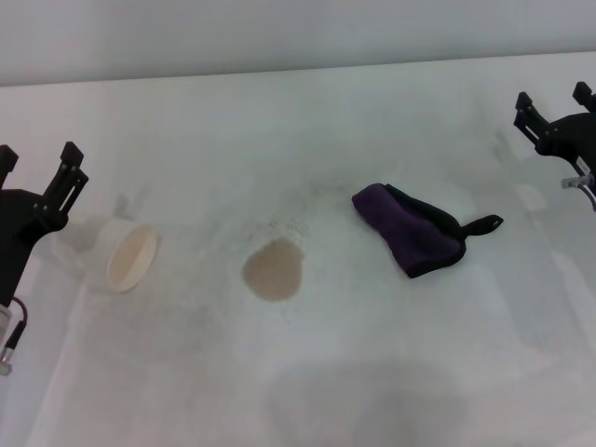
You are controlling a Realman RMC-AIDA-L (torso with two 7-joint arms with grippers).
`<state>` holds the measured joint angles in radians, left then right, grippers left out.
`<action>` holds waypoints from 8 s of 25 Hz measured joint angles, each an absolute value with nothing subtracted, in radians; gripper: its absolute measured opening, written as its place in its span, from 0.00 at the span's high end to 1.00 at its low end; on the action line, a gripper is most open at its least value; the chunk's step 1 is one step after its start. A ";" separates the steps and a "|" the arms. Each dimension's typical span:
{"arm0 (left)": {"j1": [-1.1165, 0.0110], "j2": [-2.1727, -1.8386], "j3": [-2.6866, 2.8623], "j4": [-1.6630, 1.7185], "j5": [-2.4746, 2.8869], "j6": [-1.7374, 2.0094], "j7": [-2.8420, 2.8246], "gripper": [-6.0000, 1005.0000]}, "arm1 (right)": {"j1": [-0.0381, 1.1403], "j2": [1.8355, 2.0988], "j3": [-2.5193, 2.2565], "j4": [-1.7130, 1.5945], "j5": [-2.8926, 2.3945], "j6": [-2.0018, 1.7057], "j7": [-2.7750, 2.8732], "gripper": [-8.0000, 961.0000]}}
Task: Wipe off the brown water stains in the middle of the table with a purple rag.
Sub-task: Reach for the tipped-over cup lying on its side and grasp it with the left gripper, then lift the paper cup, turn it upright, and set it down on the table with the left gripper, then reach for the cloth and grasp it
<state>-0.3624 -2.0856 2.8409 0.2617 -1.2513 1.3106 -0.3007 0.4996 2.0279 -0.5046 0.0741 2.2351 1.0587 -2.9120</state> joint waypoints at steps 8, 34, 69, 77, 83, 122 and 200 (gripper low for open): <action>-0.365 -2.079 2.832 0.250 -1.245 1.335 -0.313 0.12 | 0.505 2.028 -0.505 0.095 2.228 1.060 -2.911 0.11; -0.908 -1.800 2.848 -0.821 -0.161 1.828 -1.294 0.12 | 0.577 2.028 -0.445 0.117 2.235 1.061 -2.902 0.11; -1.255 -2.076 2.847 -0.777 0.501 1.520 -0.483 0.12 | 0.567 2.026 -0.229 0.165 2.228 1.121 -2.886 0.11; -1.262 -2.075 2.847 -0.751 0.575 1.492 -0.502 0.12 | 0.567 2.025 -0.228 0.165 2.227 1.121 -2.885 0.11; -1.249 -2.075 2.847 -0.689 0.588 1.428 -0.517 0.12 | 0.566 2.025 -0.228 0.166 2.227 1.123 -2.885 0.11; -0.791 -2.074 2.844 -0.312 -0.744 1.219 -0.658 0.33 | 0.561 2.018 -0.244 0.107 2.224 1.129 -2.876 0.12; -0.312 -2.091 2.842 0.318 -1.058 1.081 -0.143 0.11 | 0.523 2.022 -0.256 0.089 1.990 1.259 -2.742 0.12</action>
